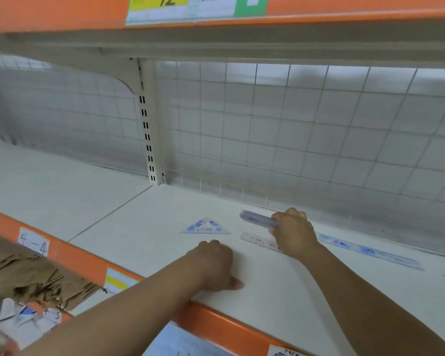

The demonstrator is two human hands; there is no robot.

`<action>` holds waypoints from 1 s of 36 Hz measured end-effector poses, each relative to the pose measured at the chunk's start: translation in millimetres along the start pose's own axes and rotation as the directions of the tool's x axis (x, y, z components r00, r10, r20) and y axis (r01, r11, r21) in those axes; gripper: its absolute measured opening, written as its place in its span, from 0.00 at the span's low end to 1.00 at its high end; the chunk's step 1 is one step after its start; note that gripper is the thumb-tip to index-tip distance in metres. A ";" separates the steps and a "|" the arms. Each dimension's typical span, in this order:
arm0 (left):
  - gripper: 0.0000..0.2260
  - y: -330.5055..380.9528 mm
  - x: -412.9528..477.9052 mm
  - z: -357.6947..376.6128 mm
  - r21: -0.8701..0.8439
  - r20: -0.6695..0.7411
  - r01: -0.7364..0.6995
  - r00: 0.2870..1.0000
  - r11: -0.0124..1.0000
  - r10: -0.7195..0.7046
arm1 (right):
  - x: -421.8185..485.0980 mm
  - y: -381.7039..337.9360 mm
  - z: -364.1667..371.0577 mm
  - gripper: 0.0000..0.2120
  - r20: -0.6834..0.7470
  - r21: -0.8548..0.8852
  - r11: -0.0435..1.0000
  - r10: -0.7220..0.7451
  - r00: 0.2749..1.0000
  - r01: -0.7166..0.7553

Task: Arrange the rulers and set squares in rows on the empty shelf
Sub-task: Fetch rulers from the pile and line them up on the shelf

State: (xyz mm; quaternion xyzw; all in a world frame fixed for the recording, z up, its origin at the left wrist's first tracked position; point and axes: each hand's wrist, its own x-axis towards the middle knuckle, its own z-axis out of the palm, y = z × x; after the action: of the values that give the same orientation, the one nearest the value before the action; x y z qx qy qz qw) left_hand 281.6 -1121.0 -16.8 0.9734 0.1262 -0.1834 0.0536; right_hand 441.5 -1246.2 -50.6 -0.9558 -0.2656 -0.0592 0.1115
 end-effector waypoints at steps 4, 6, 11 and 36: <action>0.26 -0.6 0.5 0.0 0.018 0.001 0.011 1.000 1.000 -0.011 | 6.8 3.6 1.9 0.12 0.009 -0.011 1.000 -0.008 1.000 0.009; 0.26 -0.4 -0.2 0.2 0.022 0.002 0.015 1.000 1.000 -0.015 | 10.4 3.9 1.6 0.12 0.017 -0.008 1.000 -0.005 1.000 0.005; 0.26 -1.0 -2.0 0.0 0.020 -0.008 0.020 1.000 1.000 -0.020 | 17.5 0.4 2.3 0.13 0.046 0.012 1.000 -0.014 0.999 0.013; 0.26 -6.7 0.2 2.7 -0.011 0.002 0.023 1.000 1.000 -0.023 | 15.7 -4.7 4.4 0.17 0.039 0.013 1.000 -0.006 0.999 0.005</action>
State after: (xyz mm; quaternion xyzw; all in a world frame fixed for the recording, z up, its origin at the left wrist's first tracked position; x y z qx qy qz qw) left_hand 279.1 -1114.9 -19.8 0.9714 0.1386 -0.1842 0.0568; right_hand 452.7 -1233.4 -51.3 -0.9553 -0.2707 -0.0390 0.1125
